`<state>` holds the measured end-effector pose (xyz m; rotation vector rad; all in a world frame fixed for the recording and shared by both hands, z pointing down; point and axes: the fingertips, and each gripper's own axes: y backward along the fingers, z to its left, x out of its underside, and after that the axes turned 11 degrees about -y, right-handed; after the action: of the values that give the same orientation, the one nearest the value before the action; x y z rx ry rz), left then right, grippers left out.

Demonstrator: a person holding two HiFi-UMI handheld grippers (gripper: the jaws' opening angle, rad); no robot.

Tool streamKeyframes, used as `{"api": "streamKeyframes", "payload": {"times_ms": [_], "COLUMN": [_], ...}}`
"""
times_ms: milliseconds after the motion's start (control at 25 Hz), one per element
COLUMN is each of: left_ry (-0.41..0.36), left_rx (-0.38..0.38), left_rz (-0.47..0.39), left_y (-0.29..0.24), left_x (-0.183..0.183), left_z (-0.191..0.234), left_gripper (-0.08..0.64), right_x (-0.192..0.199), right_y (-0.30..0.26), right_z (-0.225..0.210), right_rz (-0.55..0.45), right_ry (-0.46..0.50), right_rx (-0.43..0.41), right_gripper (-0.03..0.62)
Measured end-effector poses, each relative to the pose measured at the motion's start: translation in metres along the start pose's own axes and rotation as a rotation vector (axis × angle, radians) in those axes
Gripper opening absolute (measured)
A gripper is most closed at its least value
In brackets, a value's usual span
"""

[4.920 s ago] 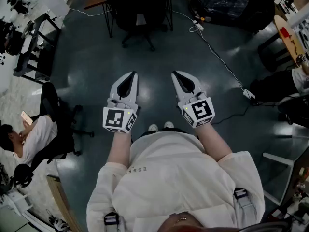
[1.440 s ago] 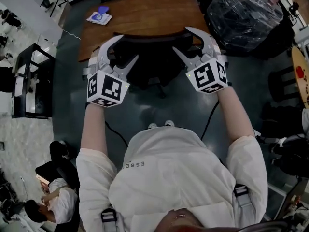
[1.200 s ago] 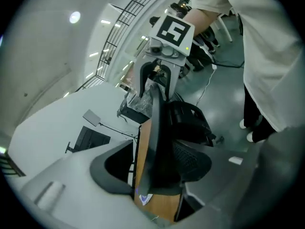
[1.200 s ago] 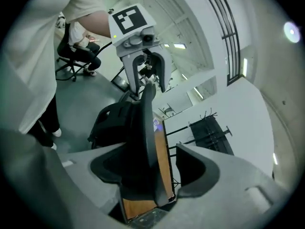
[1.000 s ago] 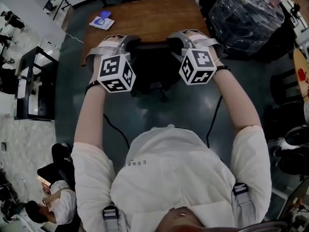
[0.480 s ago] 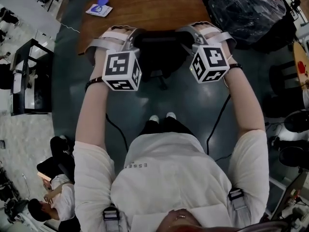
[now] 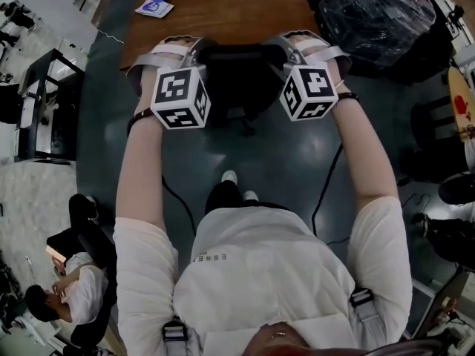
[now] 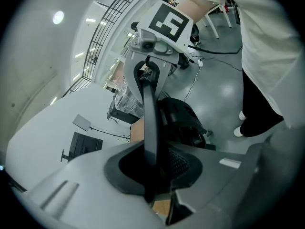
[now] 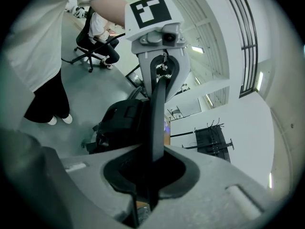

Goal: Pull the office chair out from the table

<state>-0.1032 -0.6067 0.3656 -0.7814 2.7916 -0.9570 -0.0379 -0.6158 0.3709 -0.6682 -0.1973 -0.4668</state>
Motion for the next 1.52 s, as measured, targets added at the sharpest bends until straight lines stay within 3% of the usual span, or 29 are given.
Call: {"api": "streamKeyframes", "payload": {"times_ms": [360, 840, 1080, 1520], "left_ry": [0.027, 0.041, 0.043, 0.049], "left_rx": [-0.014, 0.011, 0.019, 0.004], "left_rz": [0.031, -0.006, -0.037, -0.023], "left_y": [0.037, 0.099, 0.127, 0.176], "left_x": [-0.025, -0.067, -0.104, -0.173], "left_z": [-0.032, -0.081, -0.106, -0.150], "left_gripper": [0.092, 0.094, 0.092, 0.095], "right_x": [-0.021, -0.055, -0.057, -0.067], "right_y": [0.034, 0.096, 0.128, 0.207], "right_z": [0.035, 0.091, 0.120, 0.179], "right_rz": [-0.030, -0.005, 0.061, 0.005], "right_ry": [0.021, 0.005, 0.024, 0.035], "right_rx": [-0.002, 0.025, 0.089, 0.100], "right_gripper": [0.040, 0.040, 0.023, 0.020]}}
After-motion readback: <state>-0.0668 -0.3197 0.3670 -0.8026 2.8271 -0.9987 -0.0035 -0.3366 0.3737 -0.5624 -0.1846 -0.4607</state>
